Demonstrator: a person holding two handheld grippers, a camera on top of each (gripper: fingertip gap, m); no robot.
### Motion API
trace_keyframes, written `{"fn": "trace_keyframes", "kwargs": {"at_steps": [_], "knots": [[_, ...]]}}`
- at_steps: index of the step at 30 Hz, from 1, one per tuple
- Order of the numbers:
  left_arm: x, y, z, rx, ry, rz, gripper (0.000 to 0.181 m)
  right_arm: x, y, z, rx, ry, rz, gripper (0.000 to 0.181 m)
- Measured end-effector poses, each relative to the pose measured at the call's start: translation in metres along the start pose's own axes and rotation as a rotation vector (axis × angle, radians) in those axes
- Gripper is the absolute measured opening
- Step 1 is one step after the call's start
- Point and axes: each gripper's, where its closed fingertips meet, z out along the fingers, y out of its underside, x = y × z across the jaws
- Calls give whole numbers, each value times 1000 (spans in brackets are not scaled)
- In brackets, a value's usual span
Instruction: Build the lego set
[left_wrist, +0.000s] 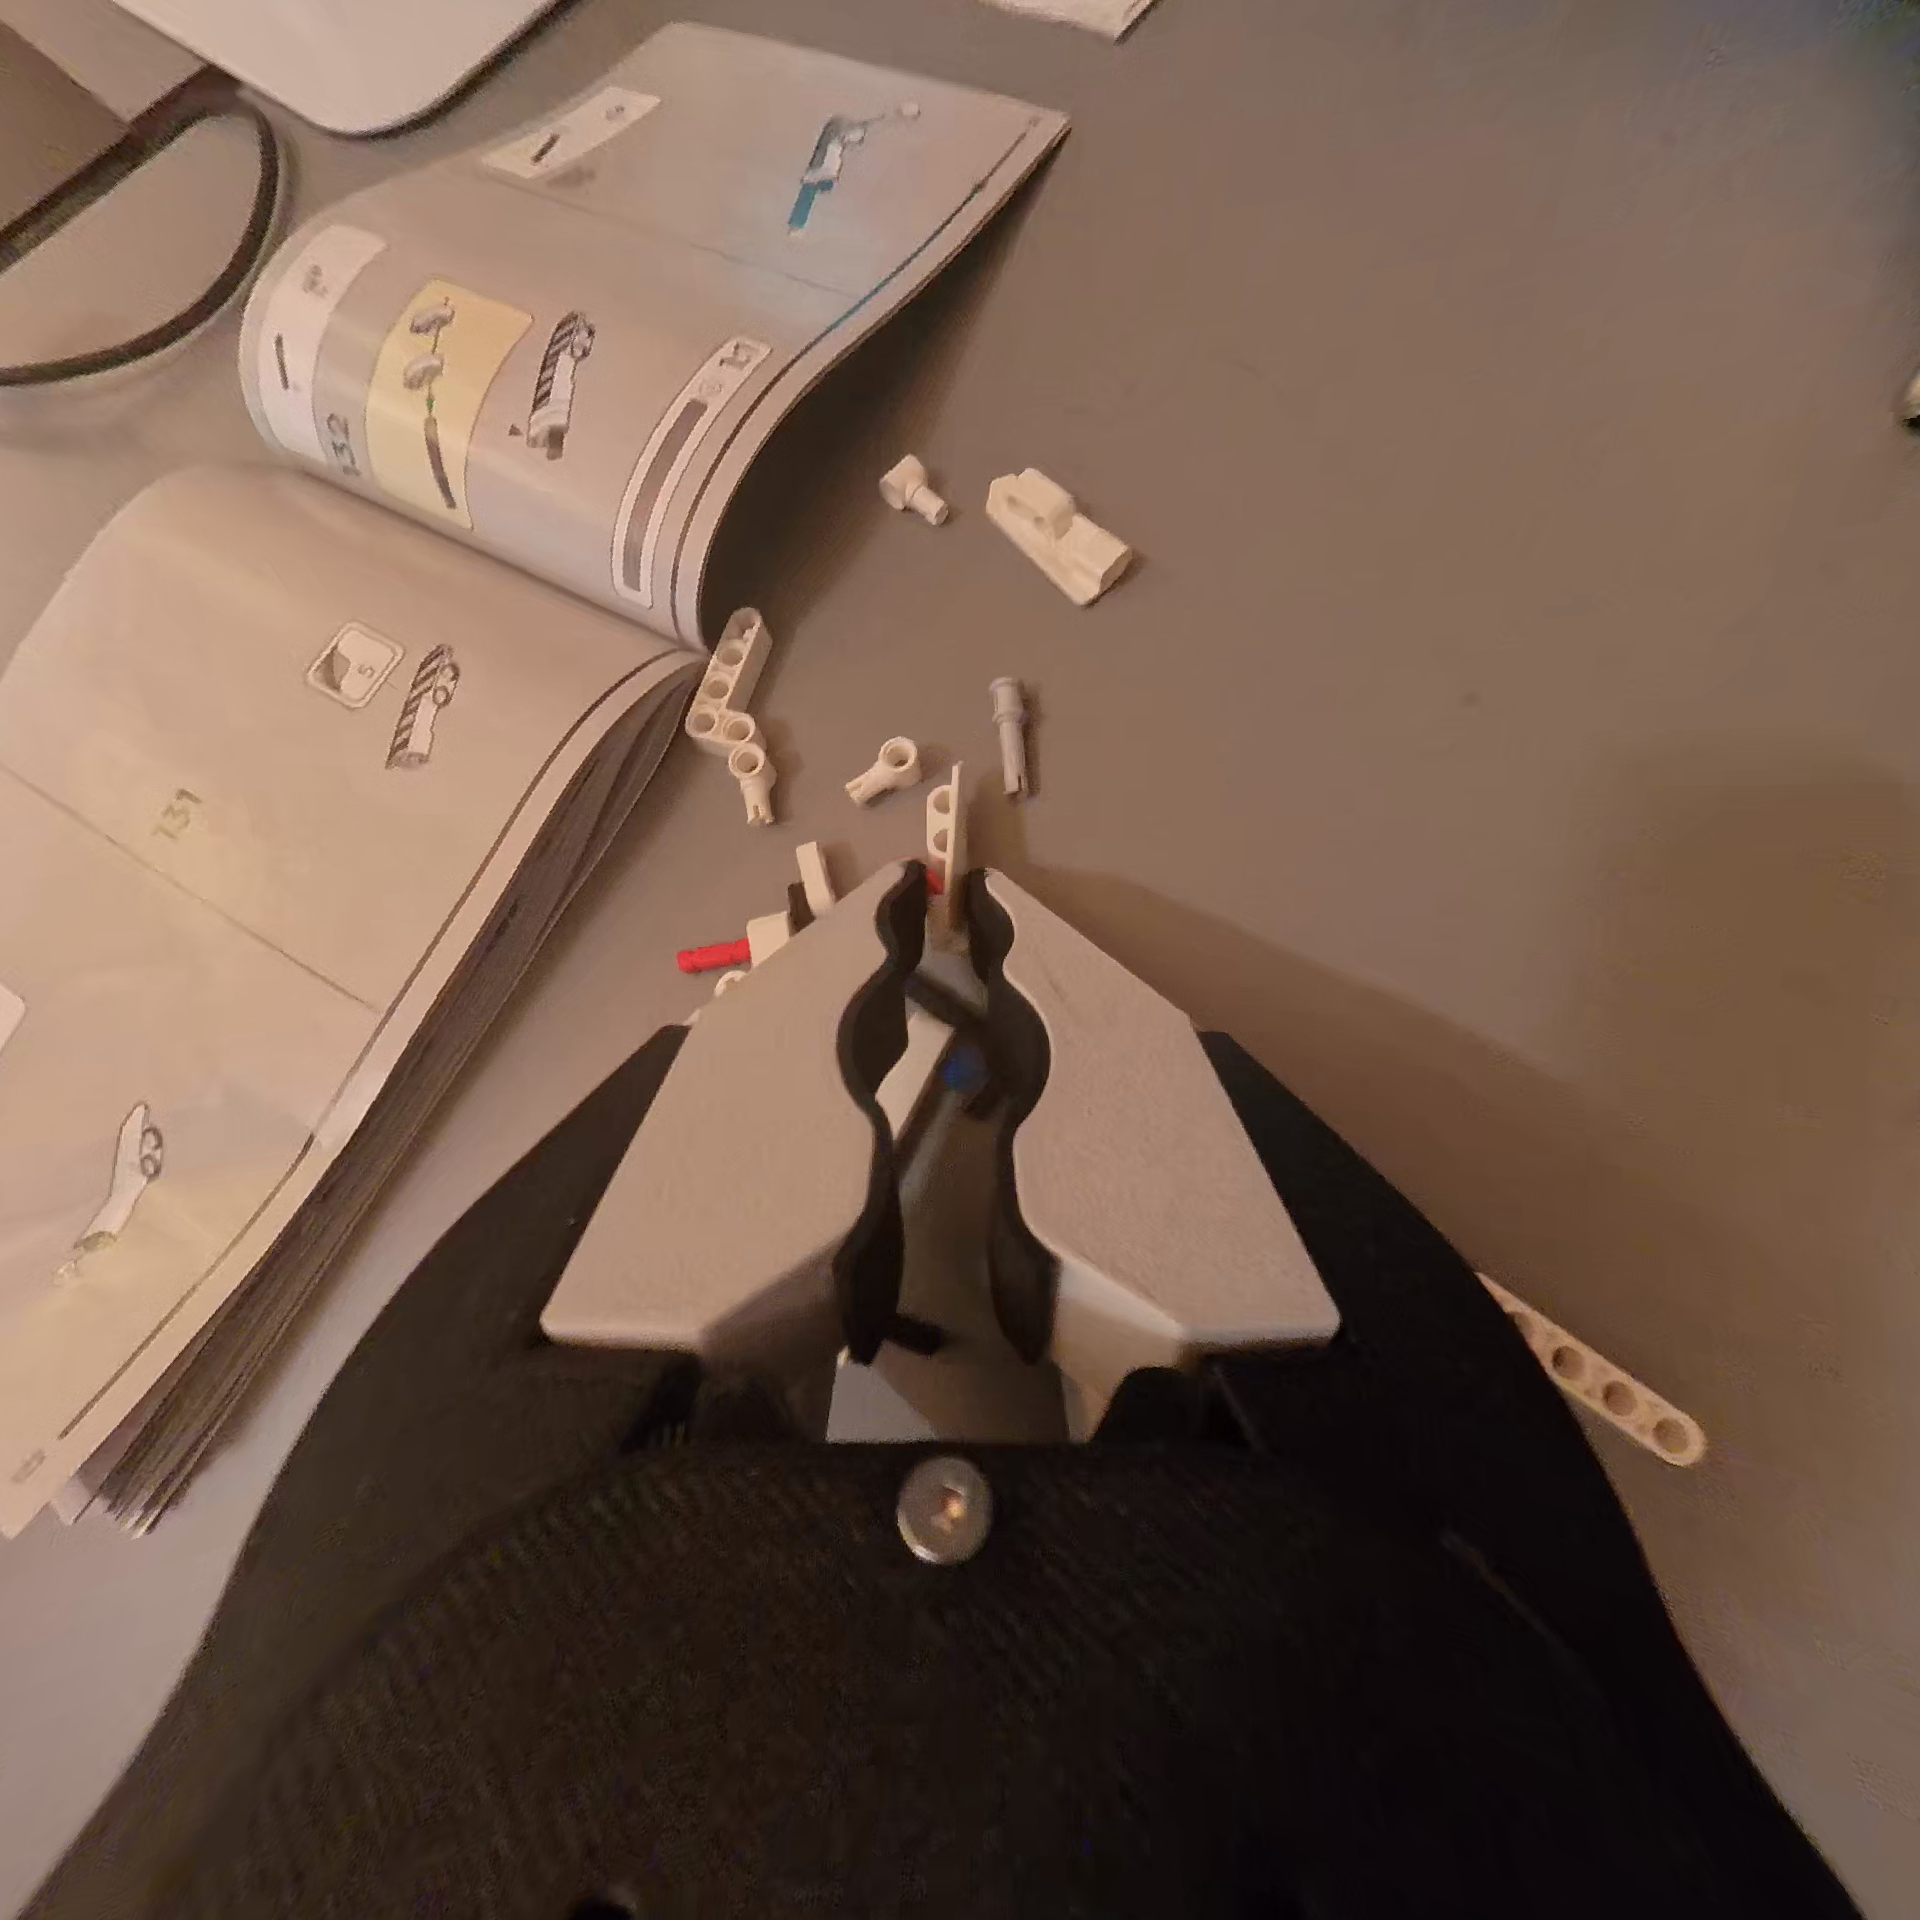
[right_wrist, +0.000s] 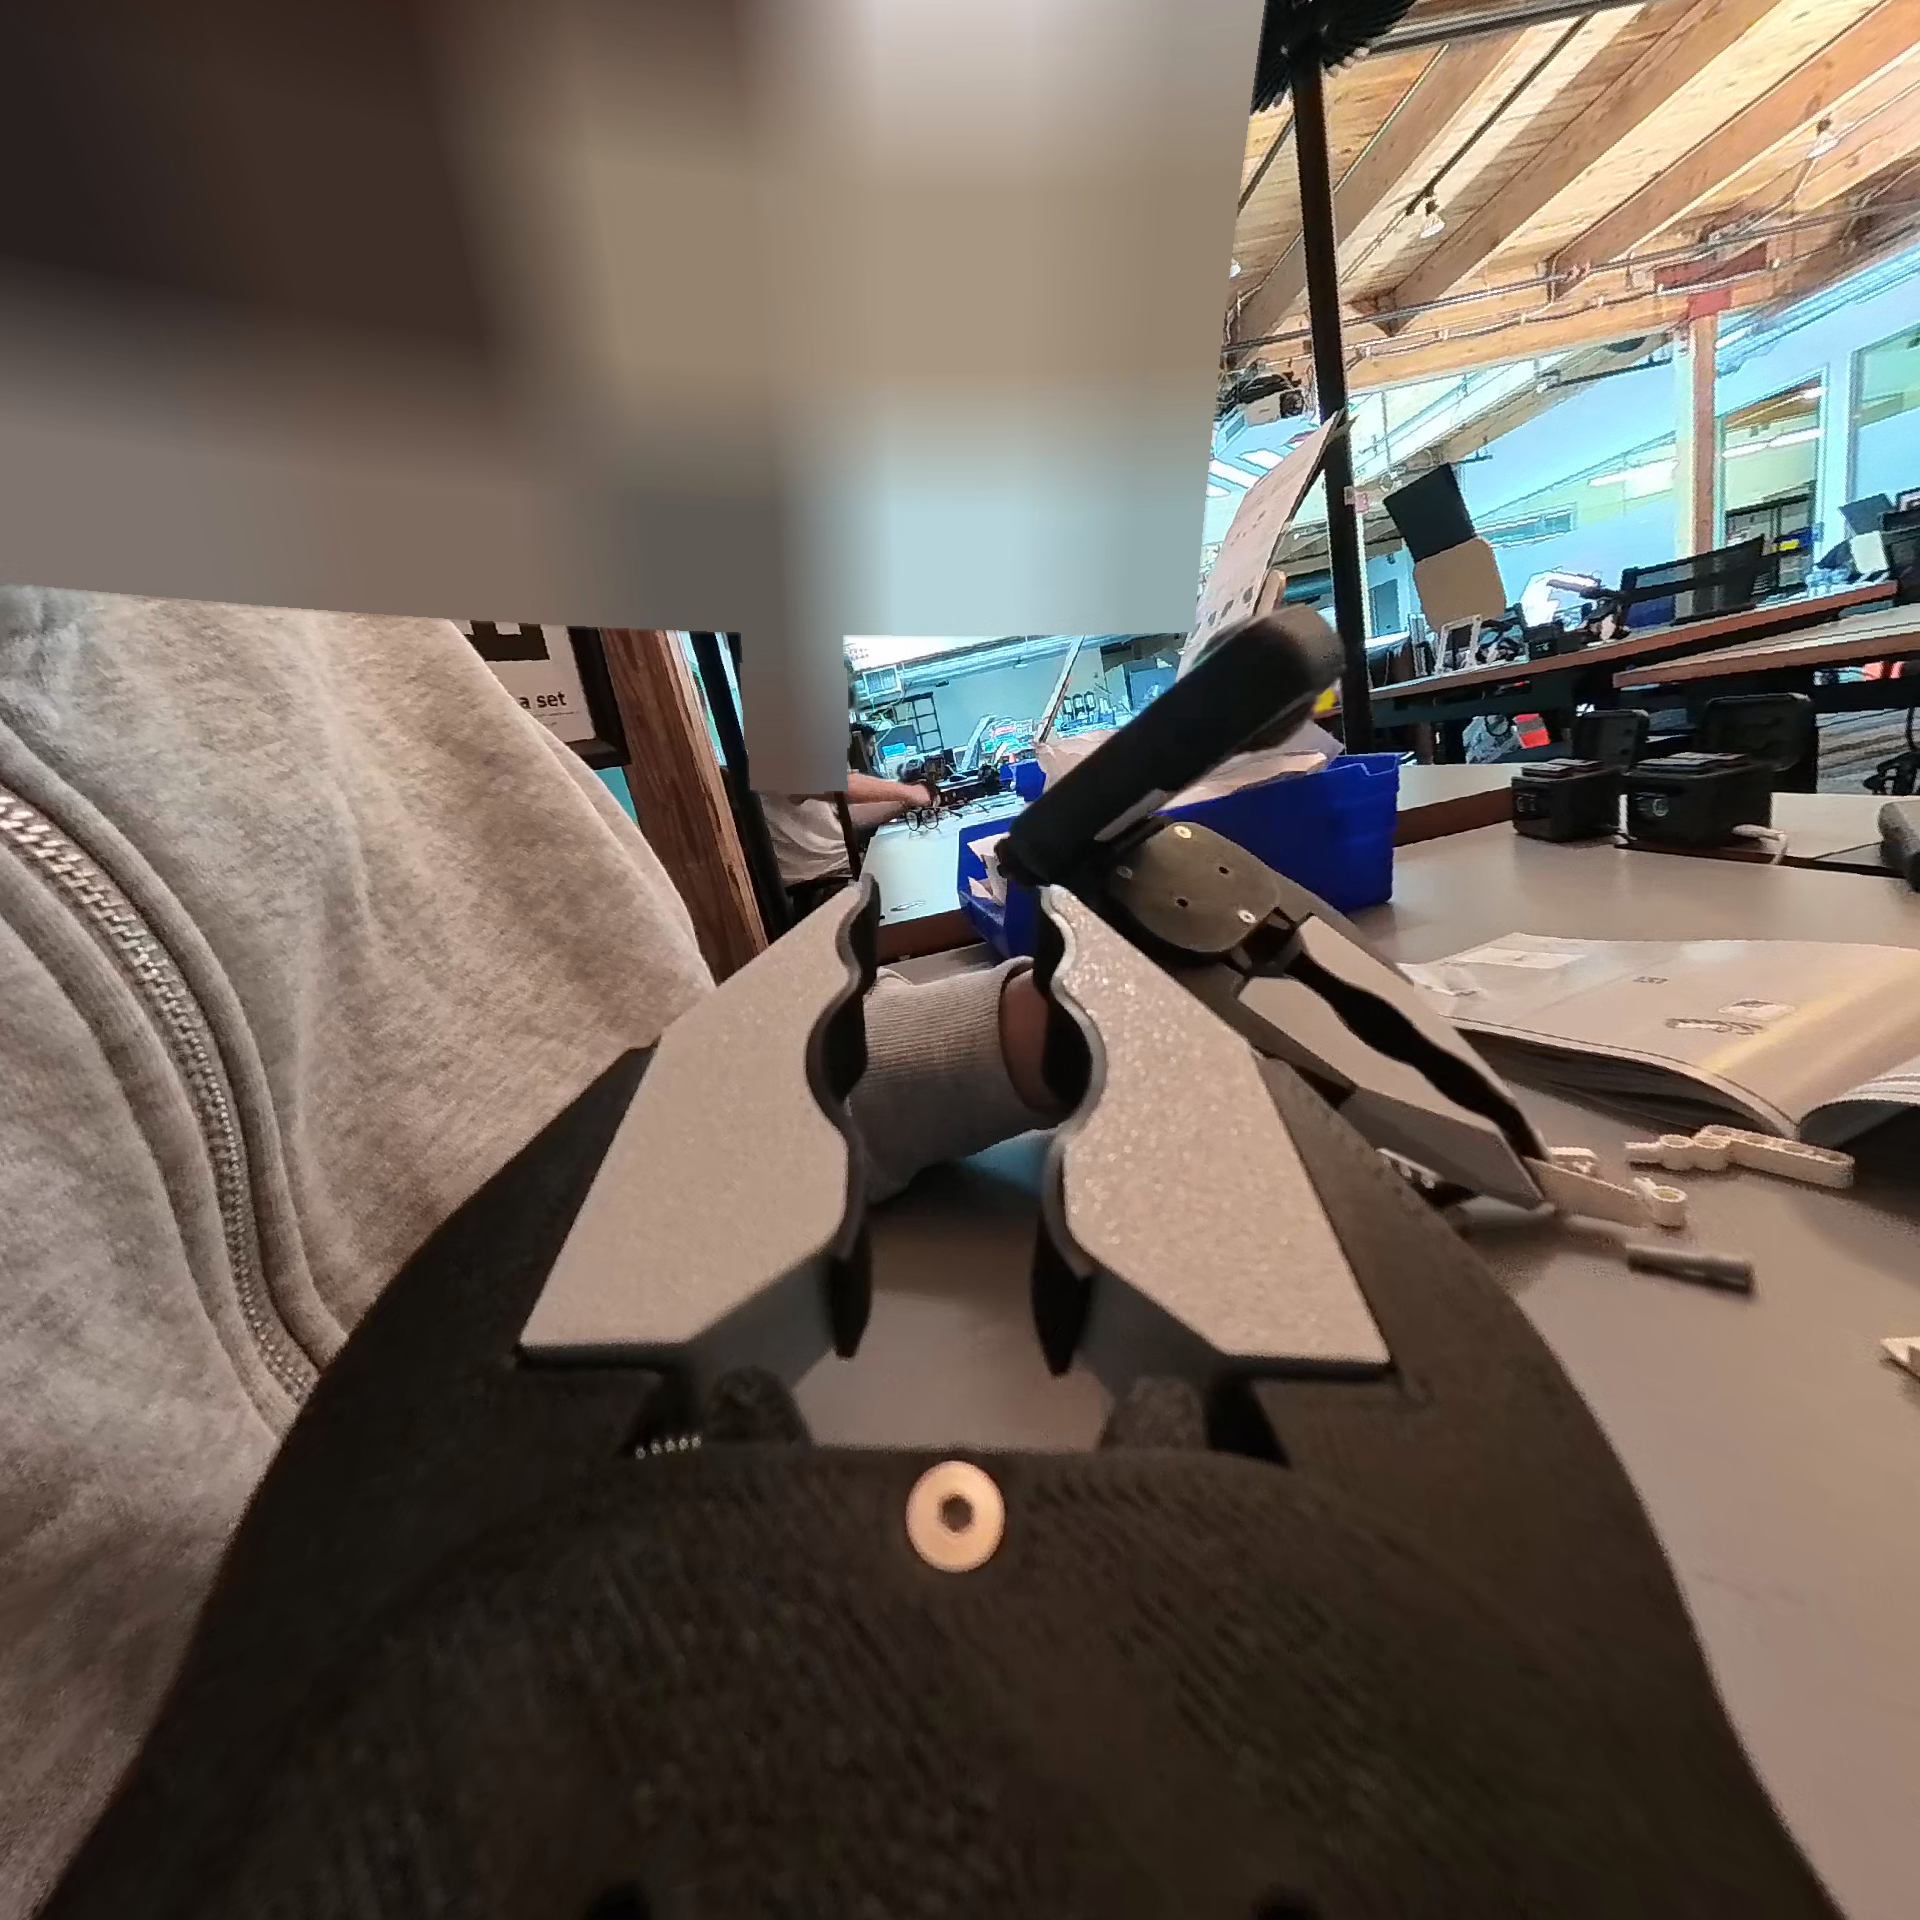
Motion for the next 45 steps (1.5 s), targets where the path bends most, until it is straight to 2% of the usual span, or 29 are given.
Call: {"fn": "trace_keyframes", "kwargs": {"at_steps": [3,7,10,14,16,20,21,25,30,39,45], "knots": [[11,-12,-5,77,94,-17,7,0,0,0,1,0,-1,28],[43,-29,-18,197,319,0,7,-1,0,0,-1,0,-10,28],[72,-32,-29,225,500,35,8,-3,1,0,-7,0,-31,28],[113,-23,-44,188,738,131,8,-9,3,1,-22,-8,-83,27],[128,-15,-47,126,828,139,9,-14,6,2,-36,-16,-118,27],[144,2,-44,-77,985,29,9,-22,11,5,-63,-35,-188,27],[146,1,-45,-80,1014,-1,8,-24,13,5,-68,-39,-202,26],[142,3,-36,-98,934,13,8,-30,18,7,-95,-52,-266,25],[138,4,-30,-105,876,25,23,-33,23,9,-116,-55,-317,24],[134,0,-32,-76,893,-8,17,-33,24,9,-124,-52,-336,23],[115,-18,-35,69,831,-16,11,-22,30,3,-203,27,-444,19]]}}
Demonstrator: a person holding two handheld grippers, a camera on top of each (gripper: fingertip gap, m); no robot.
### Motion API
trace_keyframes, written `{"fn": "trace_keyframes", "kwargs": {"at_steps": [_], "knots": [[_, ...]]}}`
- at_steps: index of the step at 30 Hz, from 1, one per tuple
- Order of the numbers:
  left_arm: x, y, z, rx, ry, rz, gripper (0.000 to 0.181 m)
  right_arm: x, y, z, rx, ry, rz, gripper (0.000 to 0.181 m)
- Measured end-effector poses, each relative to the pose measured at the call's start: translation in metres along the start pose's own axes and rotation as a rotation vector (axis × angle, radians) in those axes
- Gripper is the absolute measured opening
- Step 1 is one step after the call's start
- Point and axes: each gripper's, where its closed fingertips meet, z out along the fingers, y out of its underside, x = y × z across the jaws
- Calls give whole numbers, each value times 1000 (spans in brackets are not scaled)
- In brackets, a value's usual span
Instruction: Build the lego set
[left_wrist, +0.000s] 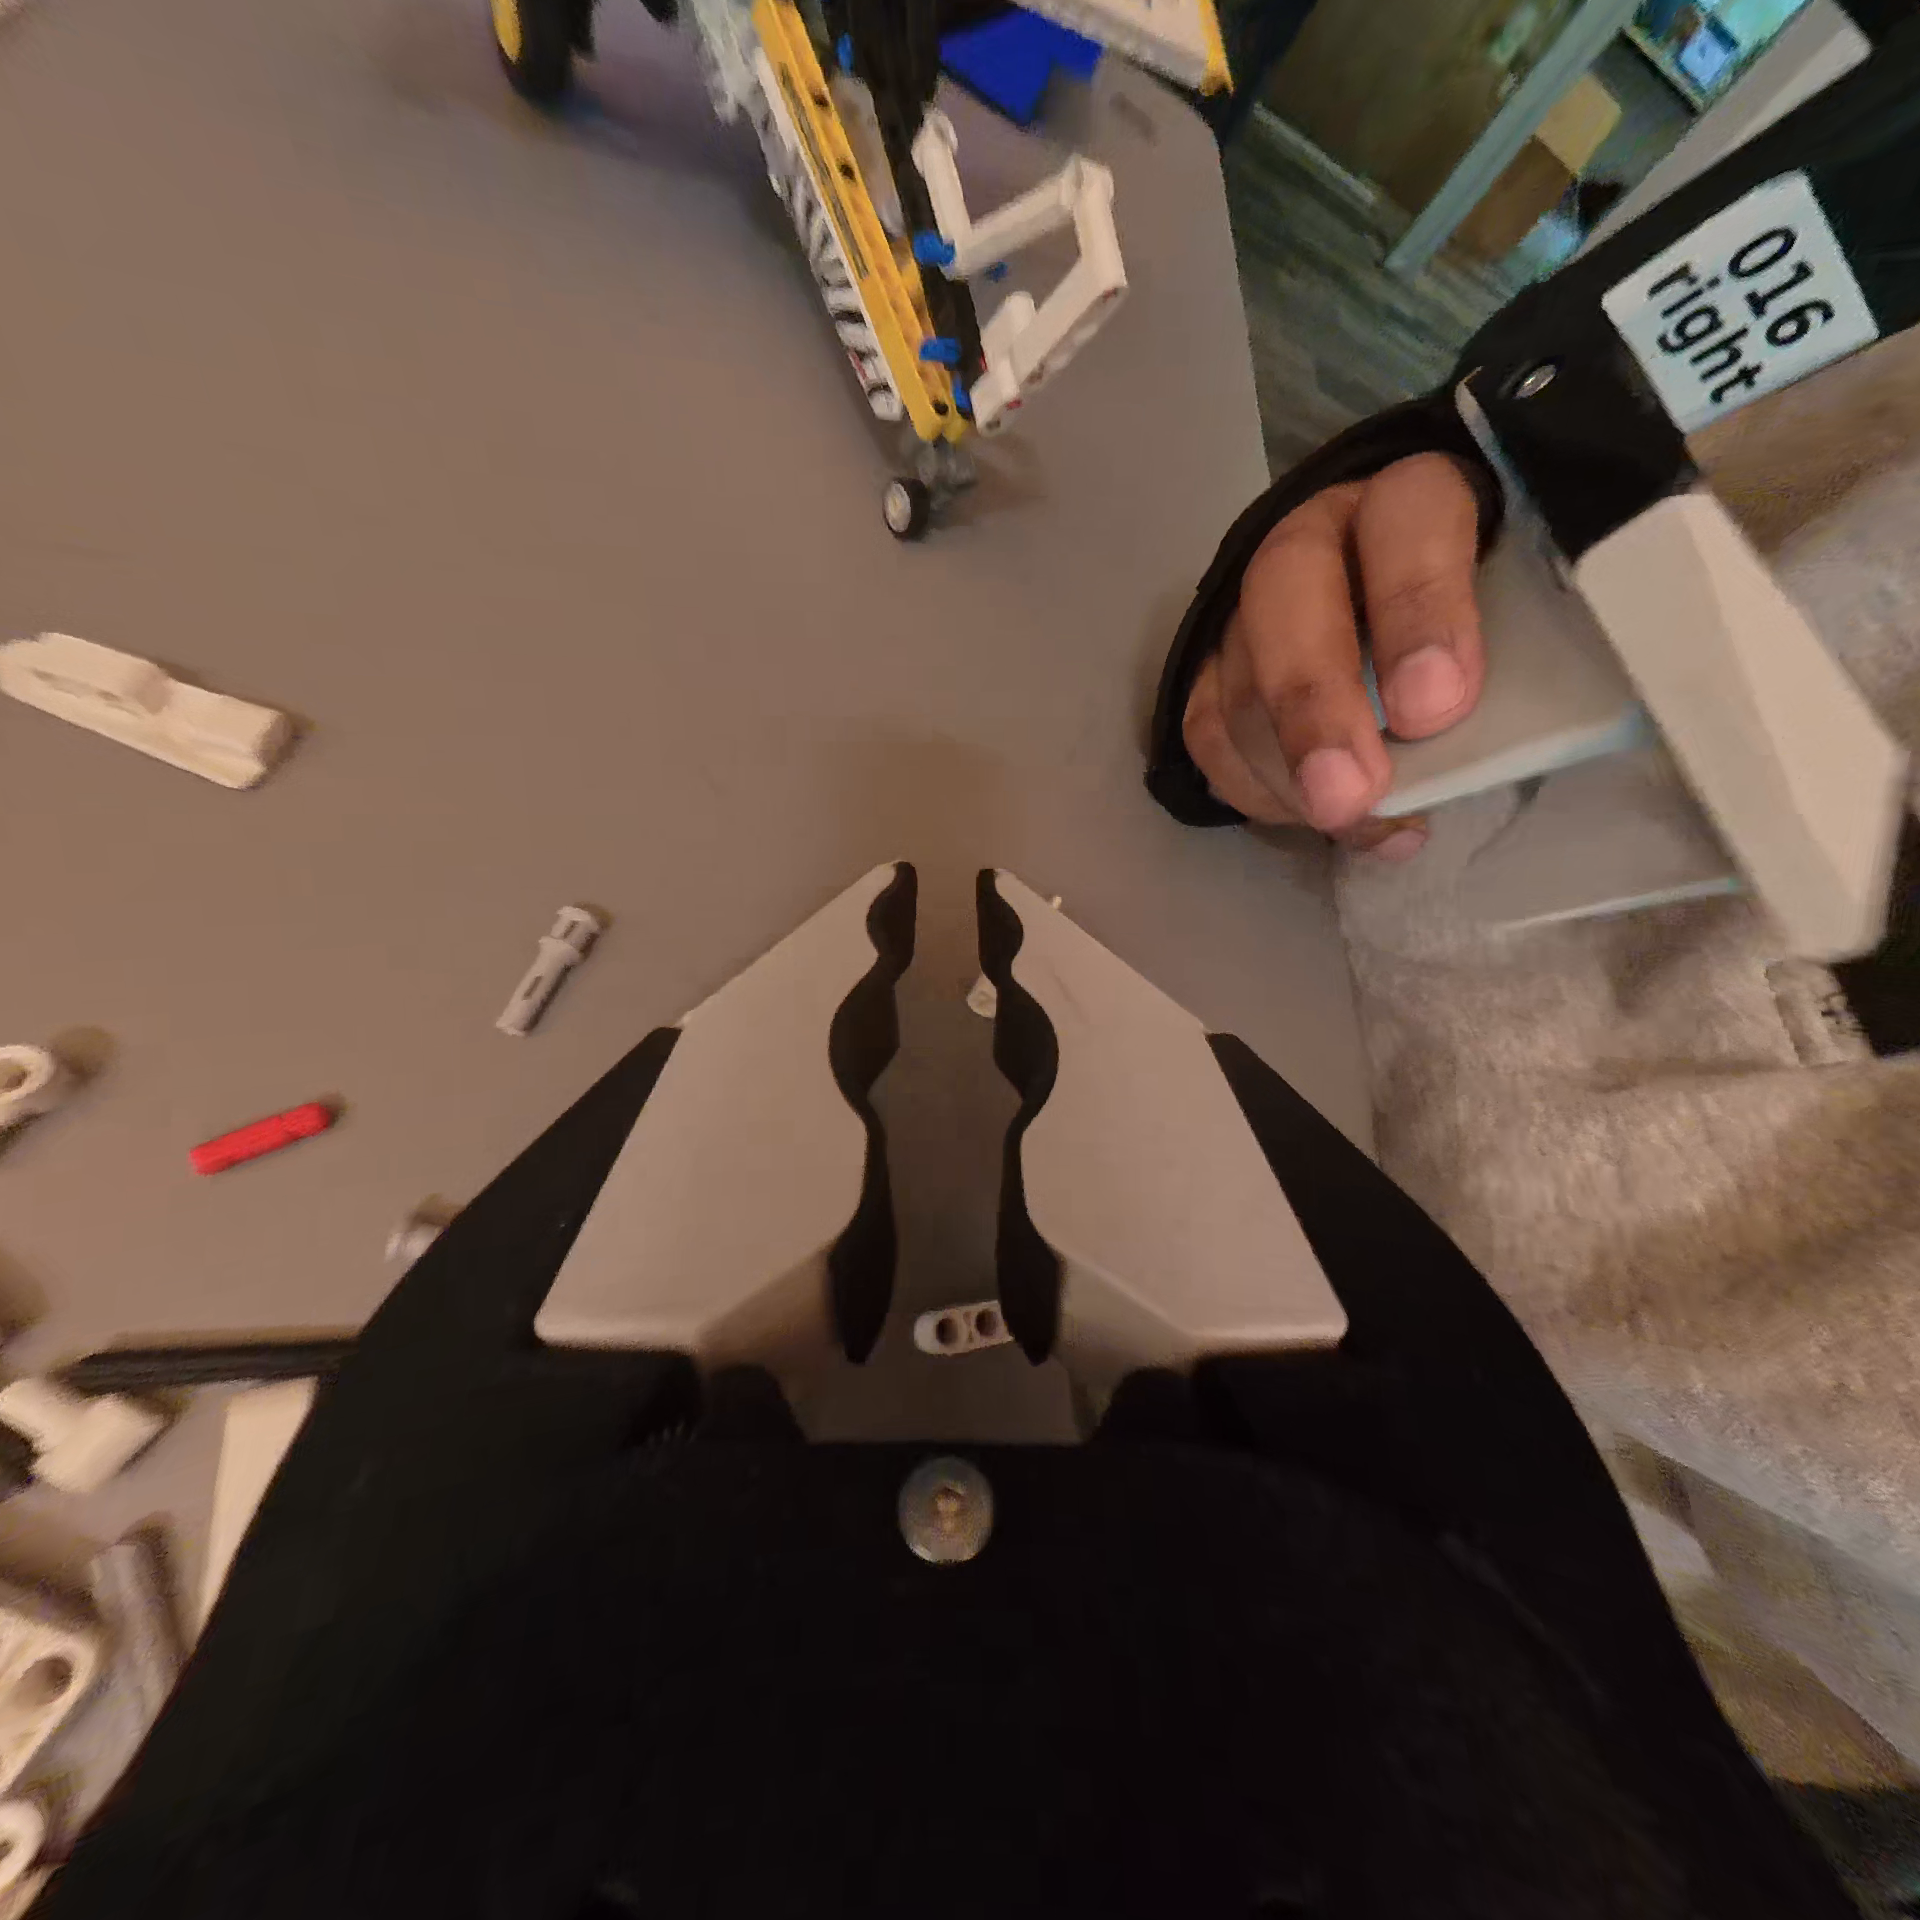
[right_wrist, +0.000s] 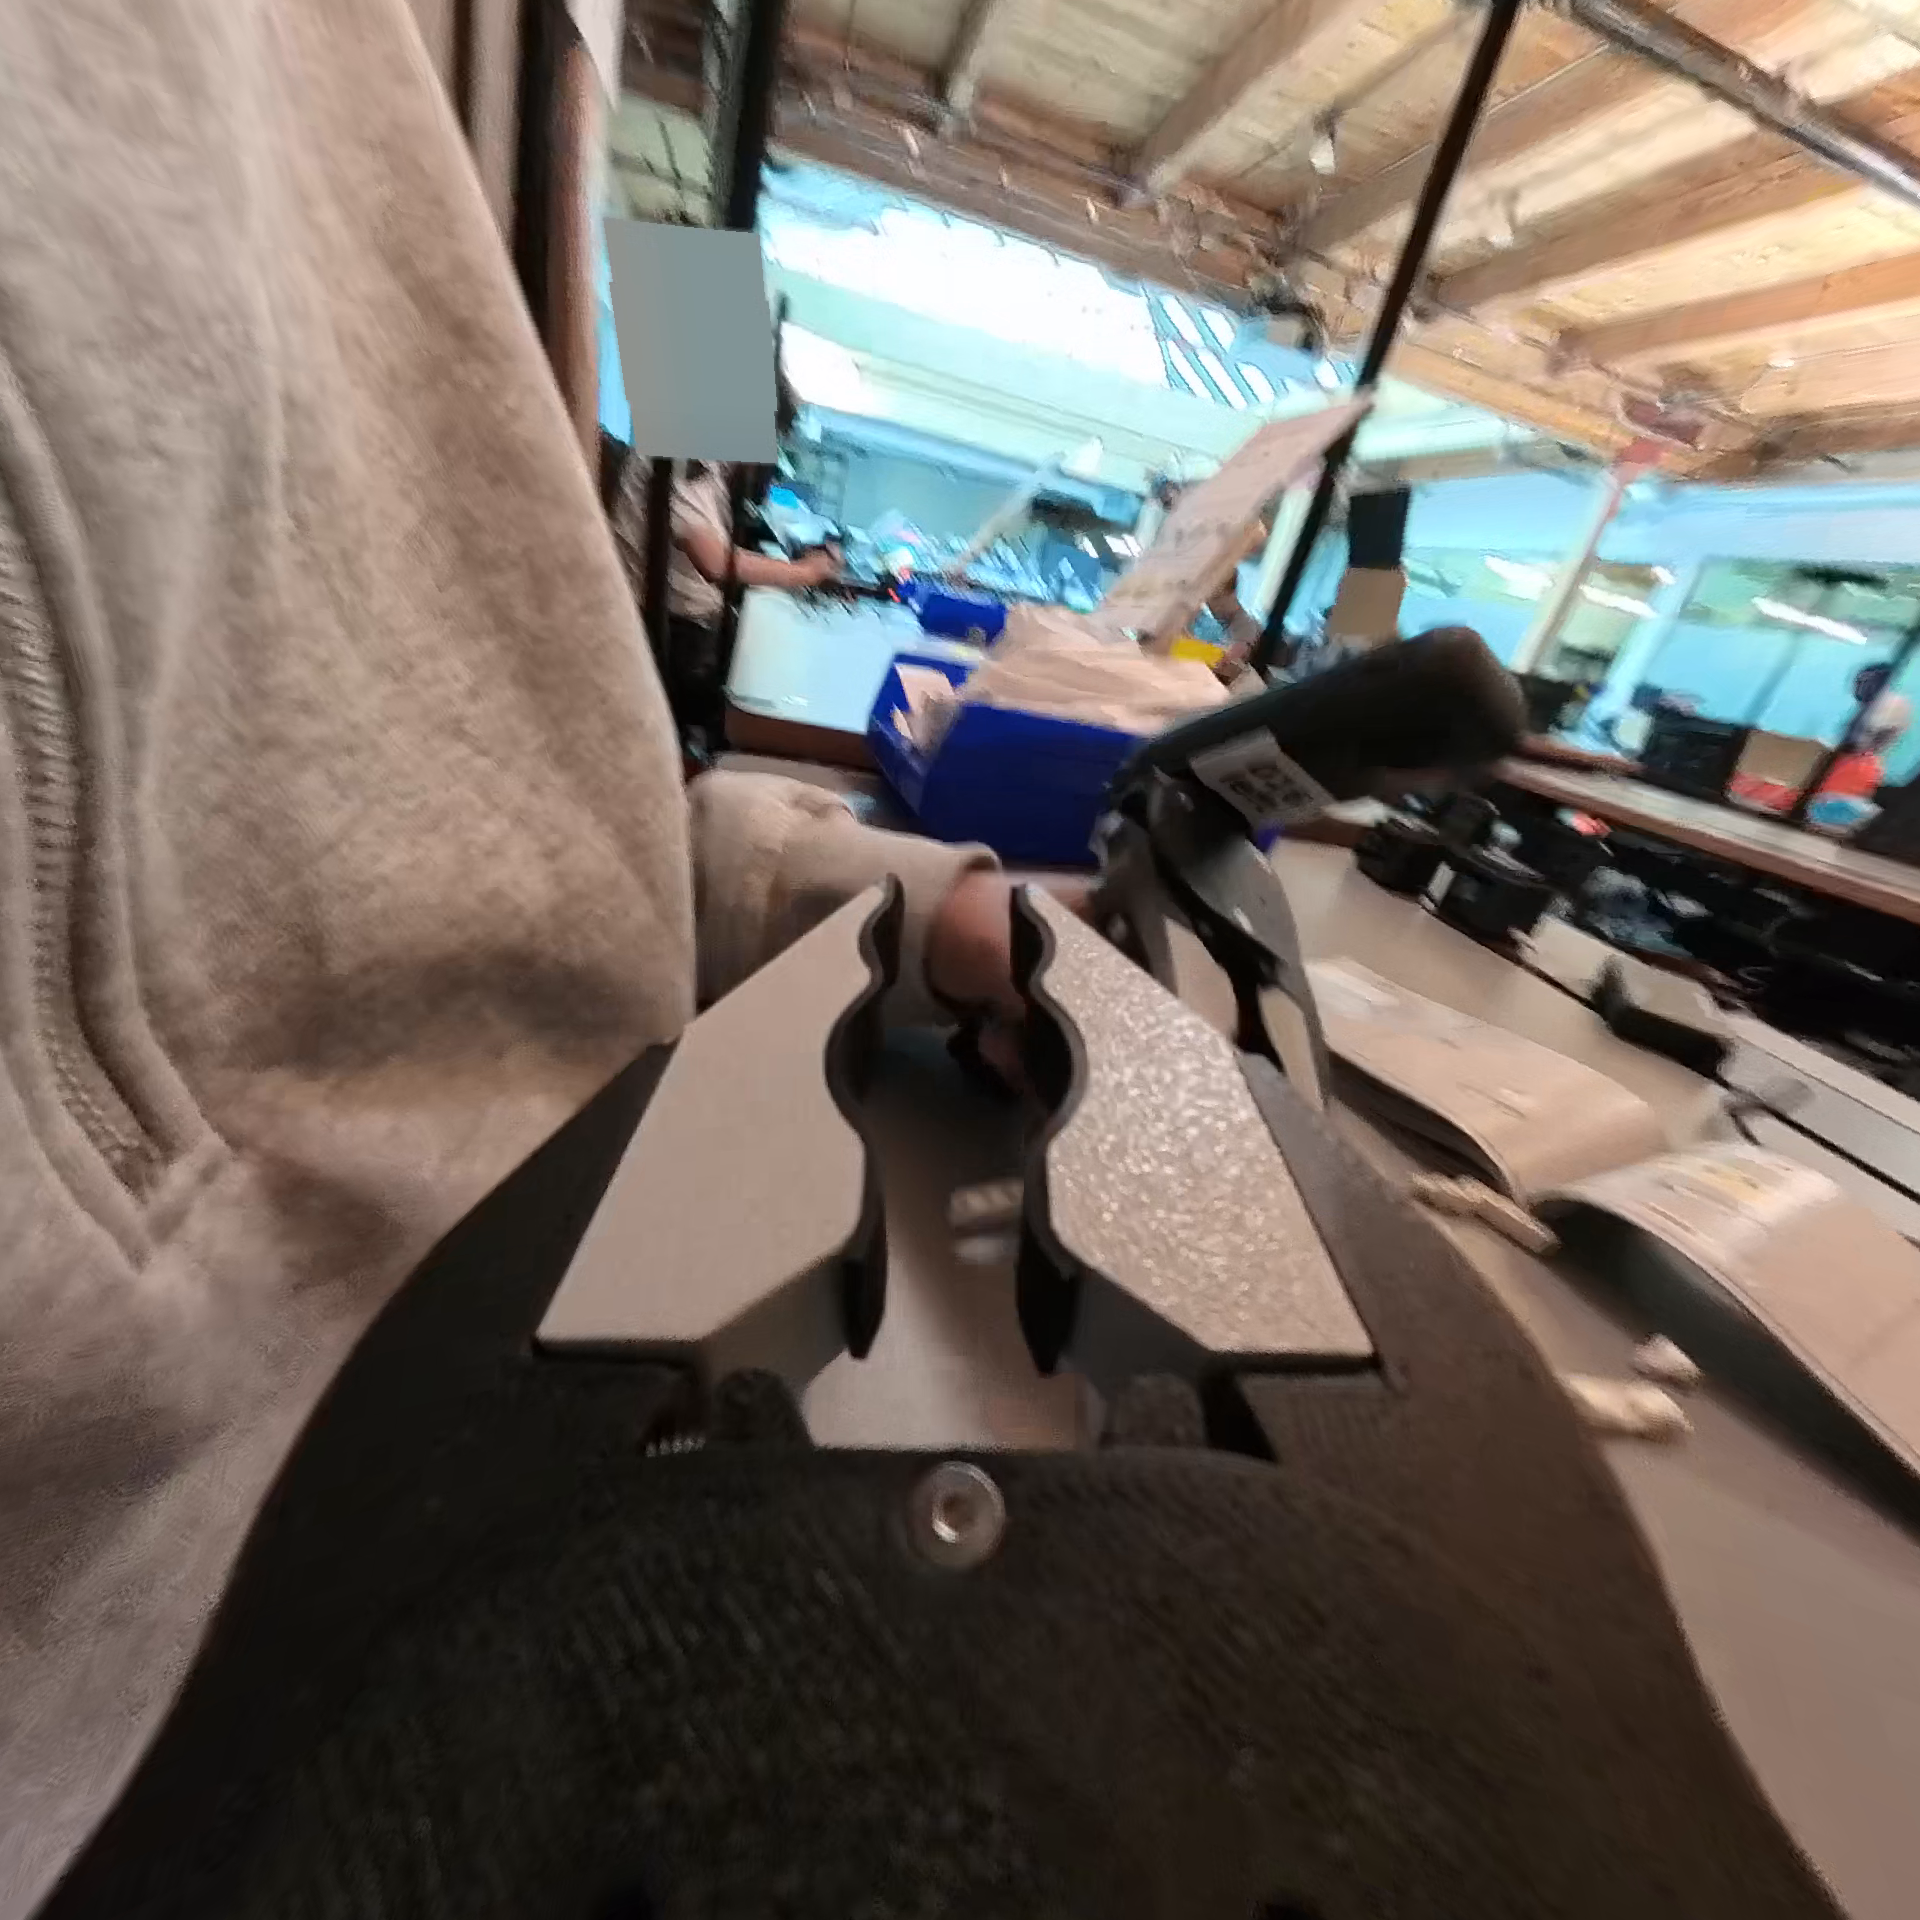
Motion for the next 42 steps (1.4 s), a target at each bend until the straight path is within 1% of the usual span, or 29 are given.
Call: {"fn": "trace_keyframes", "kwargs": {"at_steps": [1,3,4,6,9,12,14,17,19,22,24,25,27,28,29,30,31,33,34,35,37,39,41,42], "knots": [[-4,-3,-5,27,-17,3,10,8,7,-4,-62,44,-1,19],[-10,-9,-13,75,-43,3,9,28,26,-14,-245,133,36,21],[-11,-11,-16,95,-46,3,8,35,35,-21,-334,153,67,22],[-12,-14,-19,116,-45,5,7,44,48,-34,-454,184,144,23],[-8,-11,-15,94,-39,40,7,46,66,-46,-542,182,223,18],[4,-4,-8,36,7,101,9,38,98,-54,-704,150,273,21],[10,0,-5,8,23,136,10,34,110,-56,-776,131,311,23],[17,3,-3,-11,43,183,12,36,114,-58,-802,156,327,15],[20,6,-1,-33,46,212,14,36,114,-58,-801,155,324,0],[22,13,4,-82,30,257,18,39,114,-59,-796,169,368,0],[22,15,6,-100,13,282,22,39,111,-59,-770,159,449,0],[22,14,7,-97,4,299,26,39,109,-58,-744,152,504,0],[23,11,7,-79,-25,356,39,41,102,-58,-688,146,603,0],[22,11,7,-75,-48,388,40,42,99,-59,-670,143,630,0],[21,11,8,-82,-67,410,39,43,97,-60,-663,143,633,0],[20,14,10,-100,-73,419,33,44,97,-61,-669,149,618,0],[21,18,12,-130,-66,418,24,44,99,-63,-687,158,593,0],[18,27,17,-199,-70,400,18,44,105,-65,-727,165,534,0],[16,31,19,-230,-76,396,14,43,107,-64,-744,162,515,6],[14,34,20,-253,-87,396,7,40,110,-64,-758,154,505,13],[13,34,21,-254,-107,399,5,36,114,-62,-780,134,500,22],[13,34,21,-253,-93,365,5,33,115,-61,-793,105,487,32],[13,32,20,-240,-70,292,5,34,111,-58,-775,97,417,39],[13,29,19,-220,-57,244,5,37,107,-57,-762,105,346,39]]}}
